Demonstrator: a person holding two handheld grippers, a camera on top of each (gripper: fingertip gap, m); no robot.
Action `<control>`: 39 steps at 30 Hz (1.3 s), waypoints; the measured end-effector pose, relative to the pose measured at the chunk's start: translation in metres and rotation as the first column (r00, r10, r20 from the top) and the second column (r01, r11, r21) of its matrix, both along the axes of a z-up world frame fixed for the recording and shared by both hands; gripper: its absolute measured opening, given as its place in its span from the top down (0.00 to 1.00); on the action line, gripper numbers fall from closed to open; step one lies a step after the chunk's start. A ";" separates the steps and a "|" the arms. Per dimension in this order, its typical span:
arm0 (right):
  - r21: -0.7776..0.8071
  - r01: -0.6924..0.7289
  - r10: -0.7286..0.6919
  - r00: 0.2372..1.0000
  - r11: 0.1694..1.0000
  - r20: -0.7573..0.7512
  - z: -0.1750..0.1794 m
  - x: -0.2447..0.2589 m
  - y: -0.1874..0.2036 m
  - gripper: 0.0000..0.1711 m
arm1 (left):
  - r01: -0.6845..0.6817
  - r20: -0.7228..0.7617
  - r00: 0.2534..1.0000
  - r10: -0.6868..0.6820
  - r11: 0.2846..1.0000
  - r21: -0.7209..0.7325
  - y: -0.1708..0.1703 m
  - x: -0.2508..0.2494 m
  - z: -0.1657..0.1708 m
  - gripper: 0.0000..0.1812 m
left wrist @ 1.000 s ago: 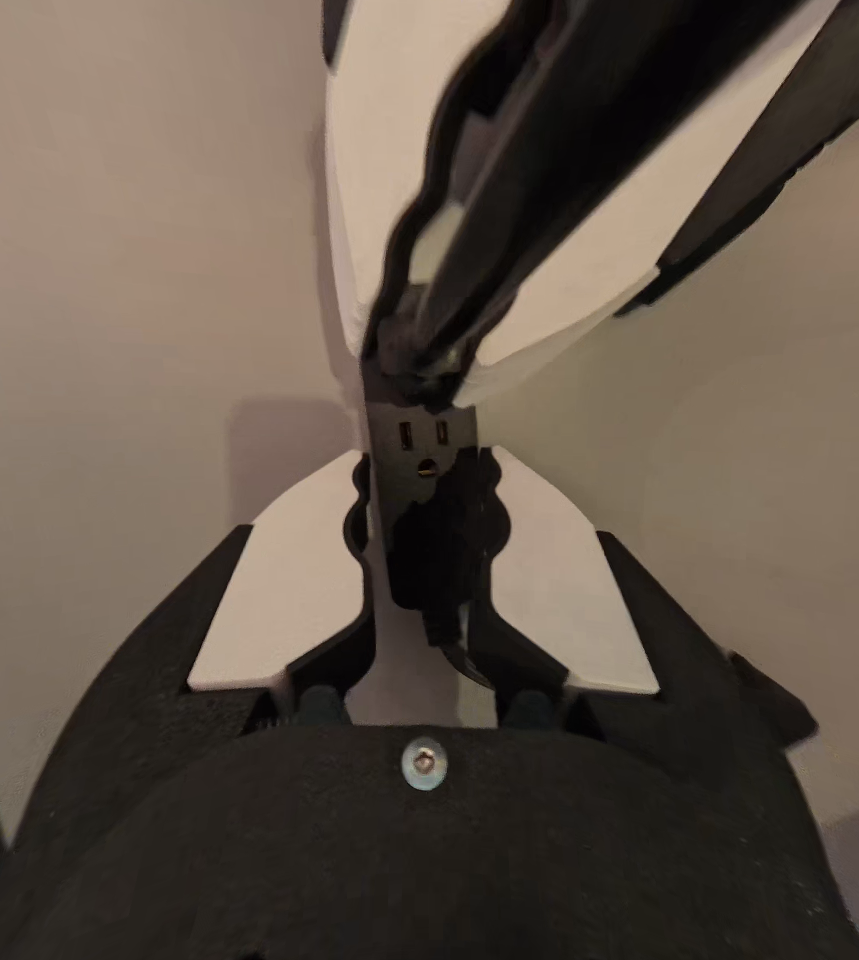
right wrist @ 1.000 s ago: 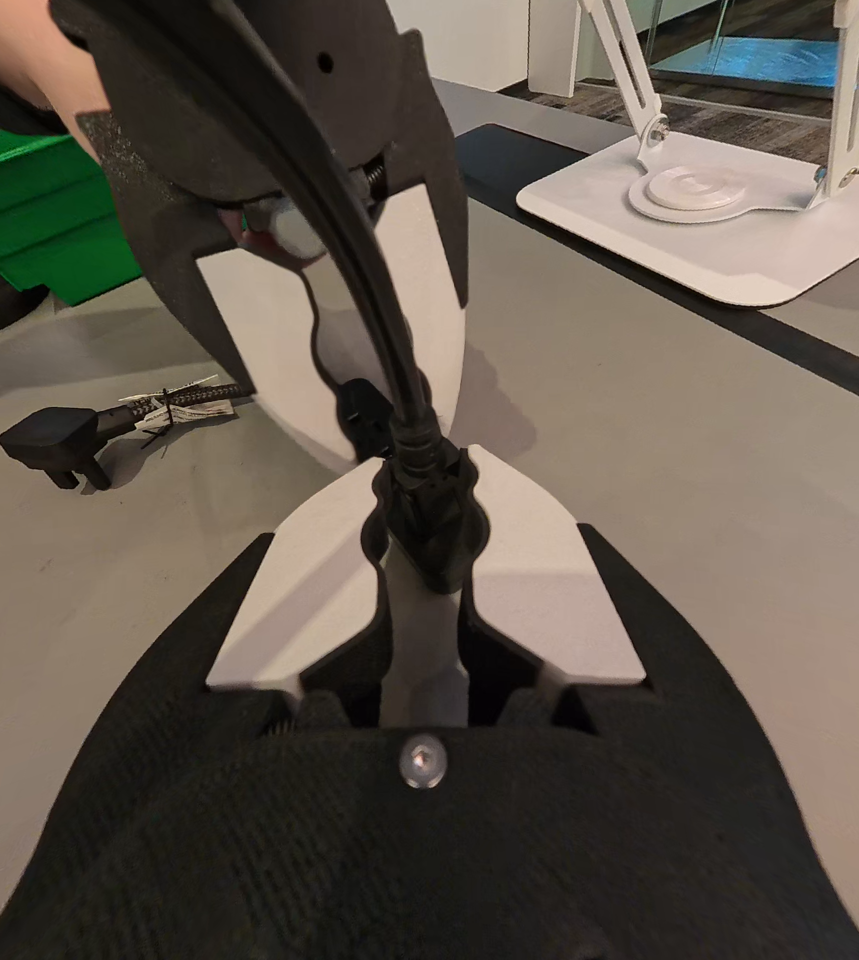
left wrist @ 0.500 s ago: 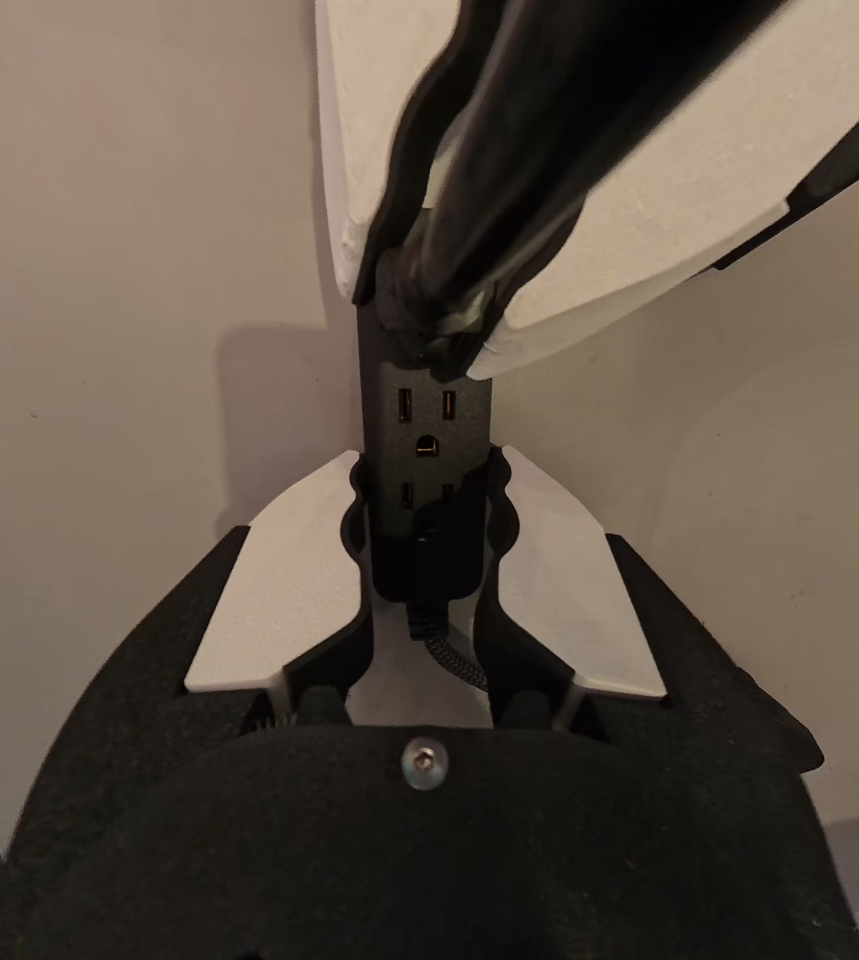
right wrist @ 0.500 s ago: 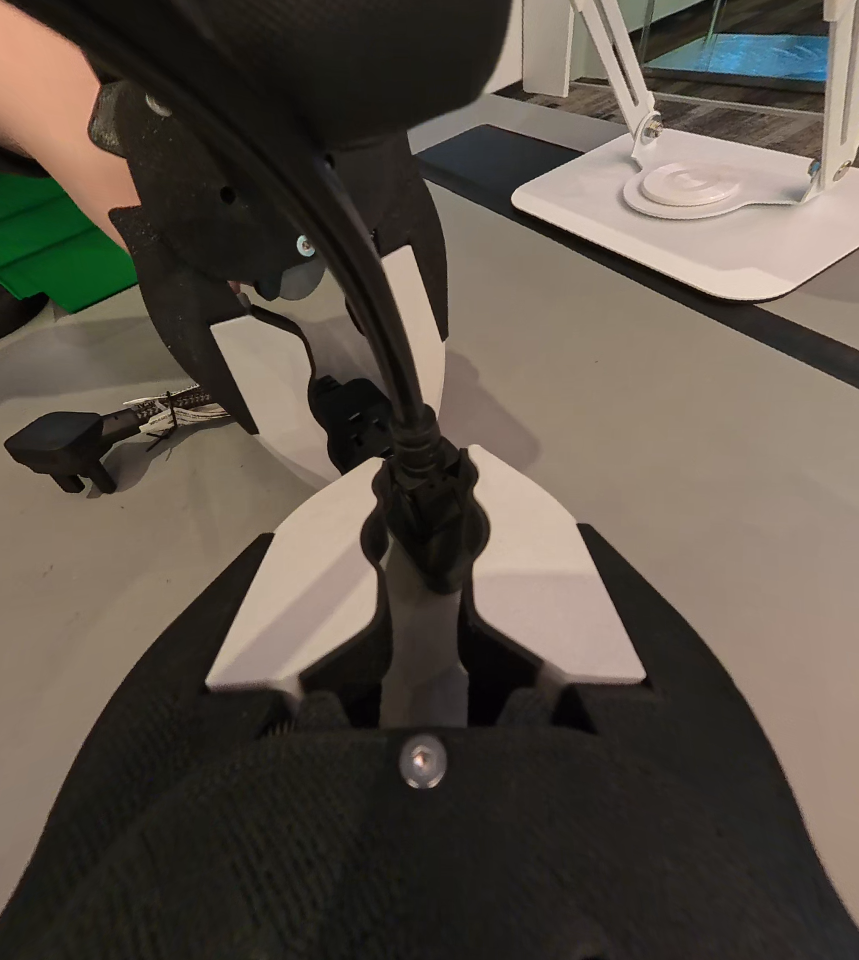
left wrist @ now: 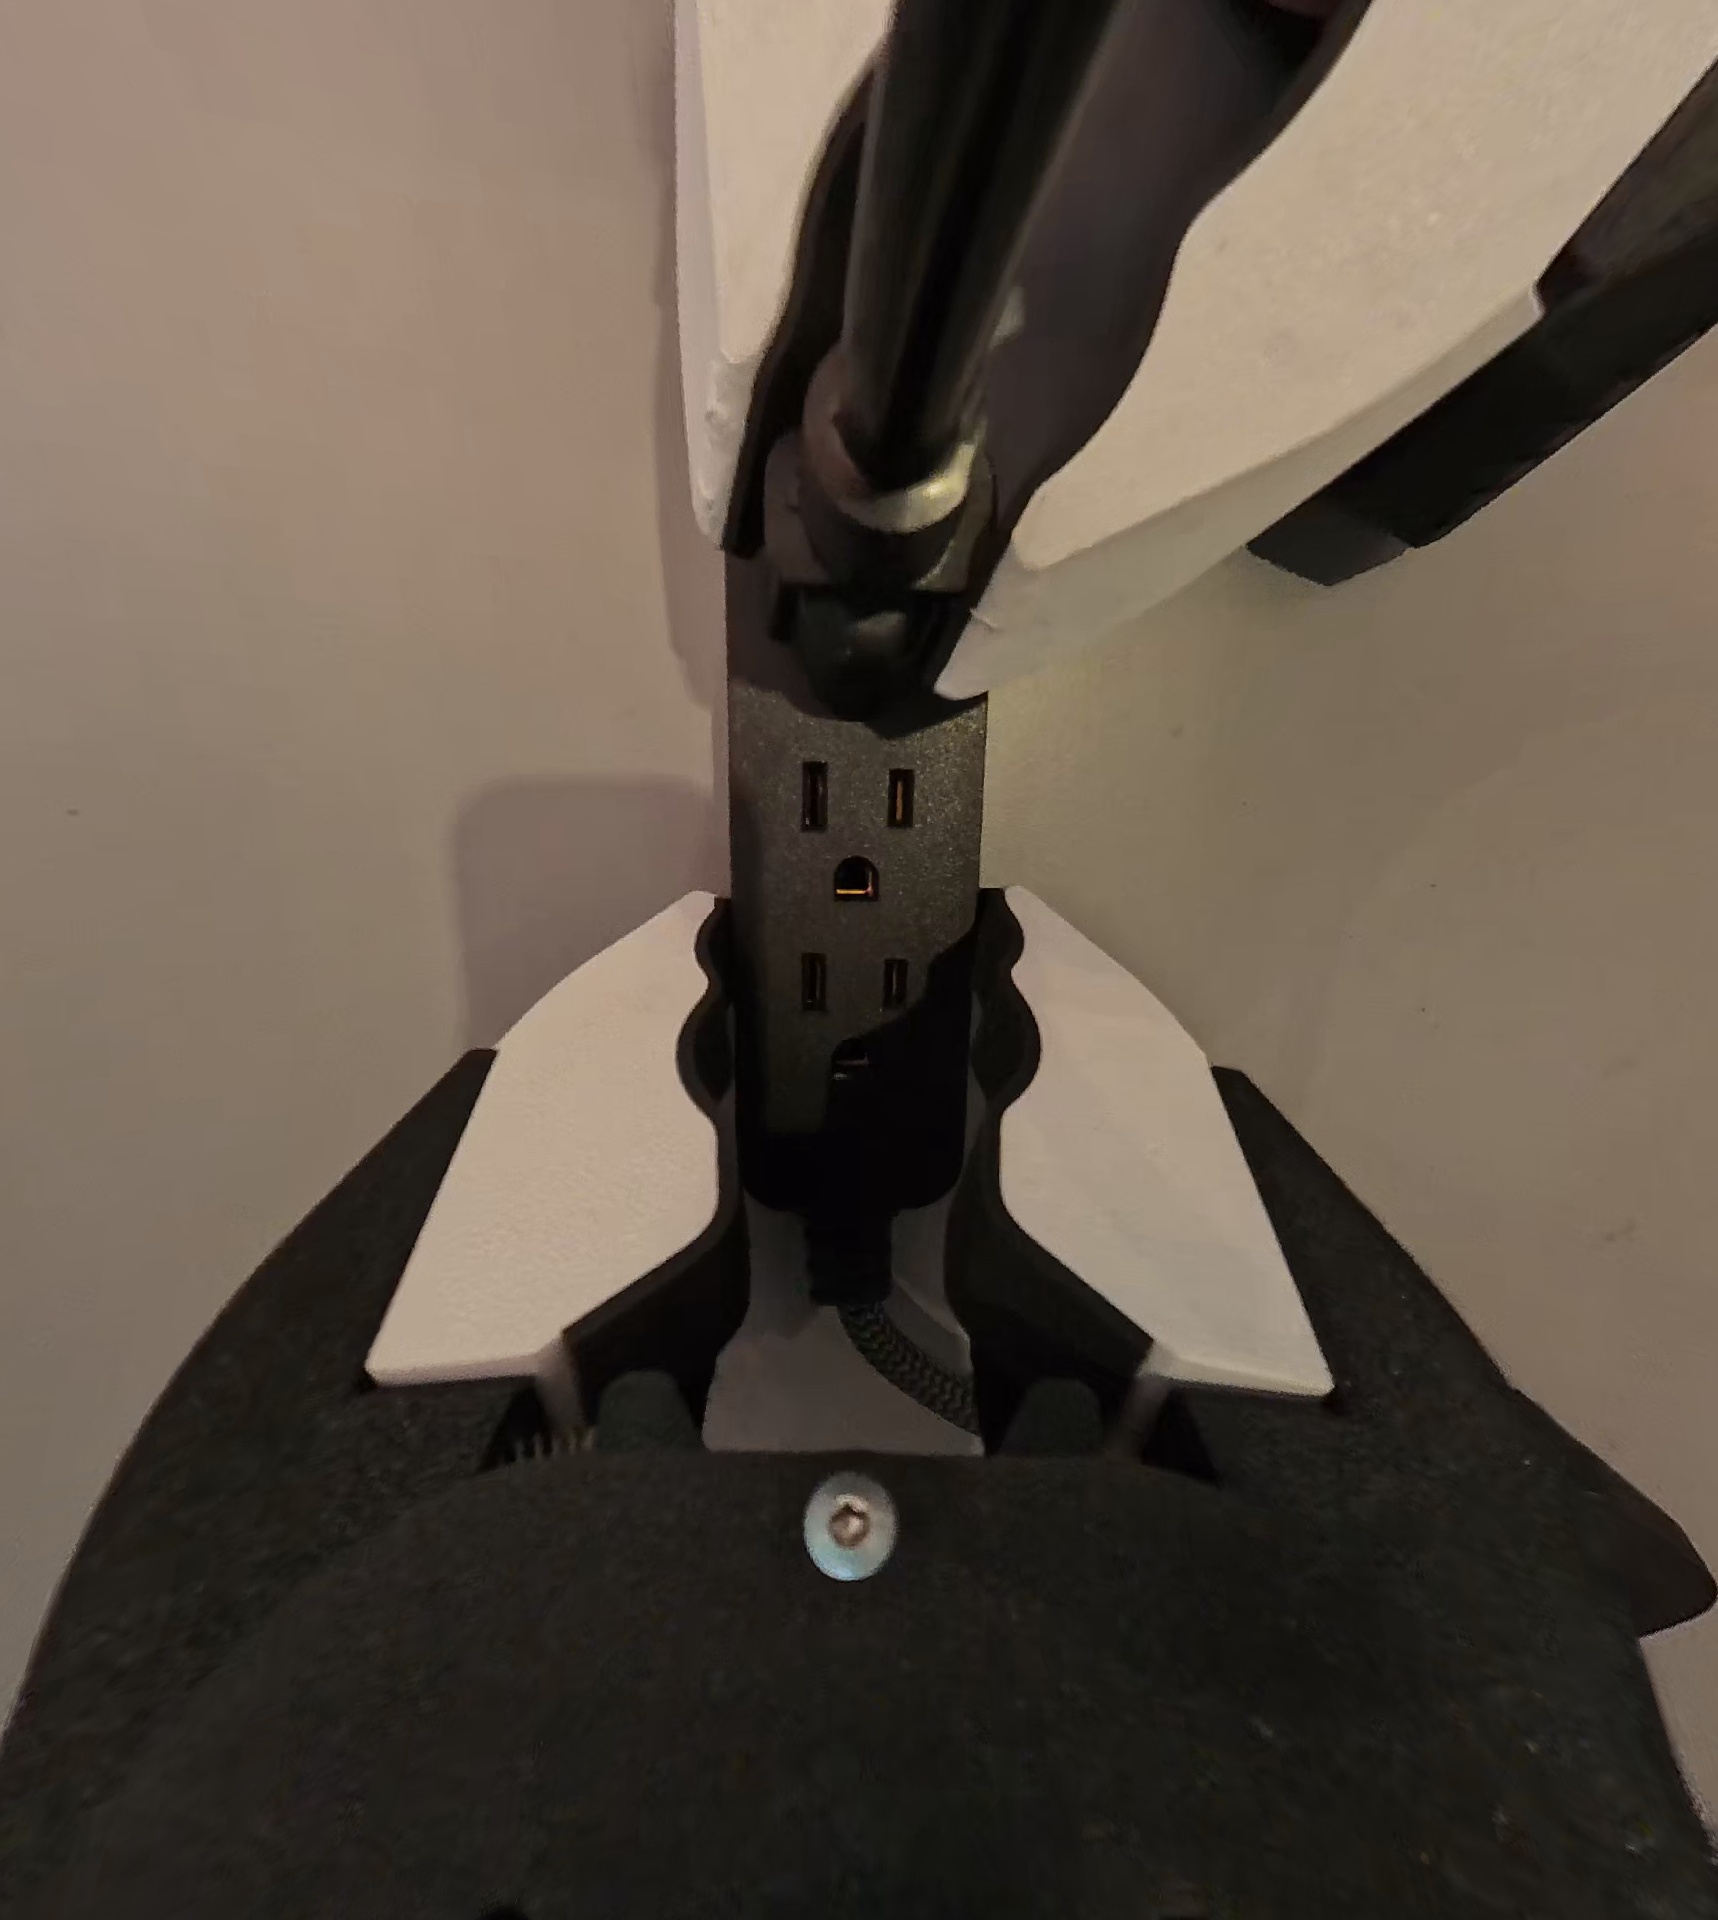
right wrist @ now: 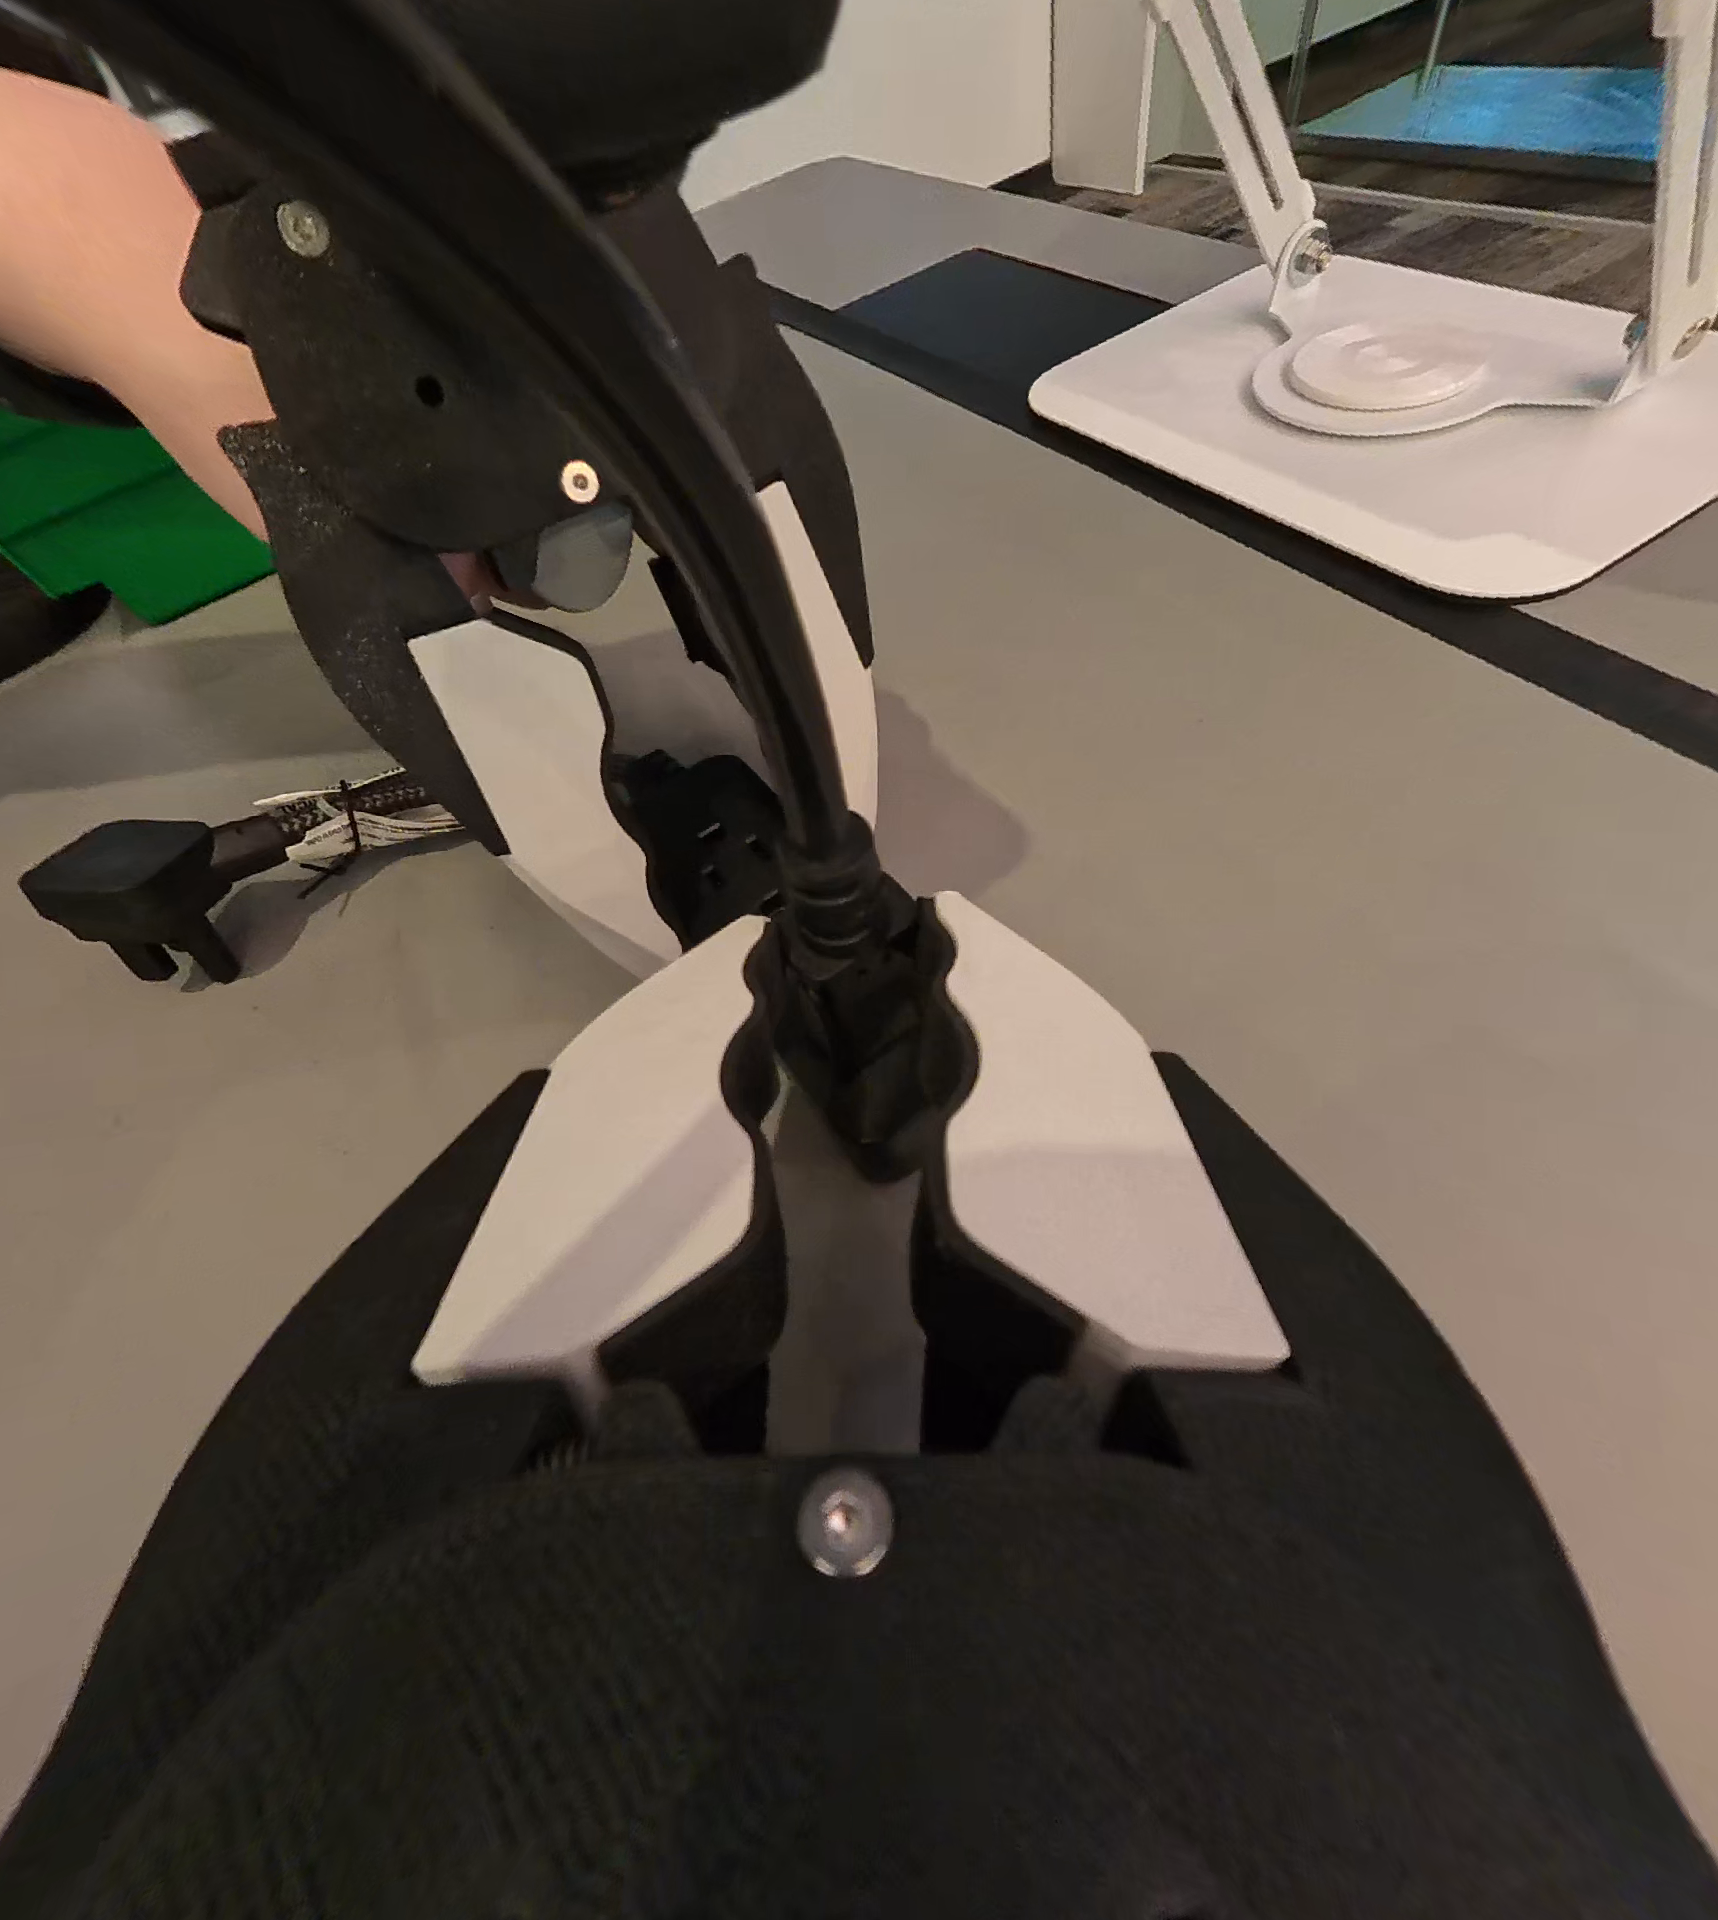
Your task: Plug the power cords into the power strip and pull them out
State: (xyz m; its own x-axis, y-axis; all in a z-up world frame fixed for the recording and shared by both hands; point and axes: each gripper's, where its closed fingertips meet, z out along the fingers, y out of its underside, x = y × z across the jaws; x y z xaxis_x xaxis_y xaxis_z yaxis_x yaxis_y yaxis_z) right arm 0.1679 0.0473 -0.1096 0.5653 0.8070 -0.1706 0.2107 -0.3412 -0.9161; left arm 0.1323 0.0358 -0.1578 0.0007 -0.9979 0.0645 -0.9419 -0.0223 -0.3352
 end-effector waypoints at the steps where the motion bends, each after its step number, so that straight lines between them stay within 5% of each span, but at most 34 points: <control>1: 0.021 -0.001 0.001 1.000 1.000 0.016 0.000 0.000 0.000 0.86 | 0.007 -0.008 1.000 -0.007 1.000 0.000 0.000 0.000 0.000 0.75; 16: -0.071 0.006 -0.011 0.998 0.997 -0.069 0.001 0.001 0.000 0.86 | 0.035 -0.088 0.996 -0.032 0.999 0.030 0.001 -0.001 -0.001 0.75; 20: 0.018 0.008 -0.007 1.000 1.000 -0.024 0.005 -0.002 -0.001 0.87 | 0.063 -0.091 0.994 -0.060 0.998 0.030 0.000 -0.002 -0.001 0.75; 27: -0.231 0.092 -0.146 0.962 0.969 -0.233 0.005 0.002 0.017 0.85 | 0.047 -0.146 0.989 -0.035 0.995 0.082 0.008 -0.001 -0.003 0.74; 34: 0.090 0.025 -0.024 1.000 0.996 -0.011 0.009 0.000 0.004 0.86 | 0.013 -0.070 0.998 -0.008 0.997 0.074 0.008 0.000 -0.003 0.75; 39: -0.026 0.100 -0.103 0.988 0.995 -0.112 0.011 0.000 0.010 0.86 | 0.077 -0.058 0.996 -0.072 0.993 0.094 0.008 0.000 -0.004 0.74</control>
State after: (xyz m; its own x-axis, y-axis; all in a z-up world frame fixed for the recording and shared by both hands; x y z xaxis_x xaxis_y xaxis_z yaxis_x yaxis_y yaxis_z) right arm 0.1675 0.0570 -0.0988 0.6204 0.7422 -0.2536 0.0697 -0.3743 -0.9247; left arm 0.1322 0.0435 -0.1613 -0.0733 -0.9969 -0.0301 -0.9567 0.0788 -0.2802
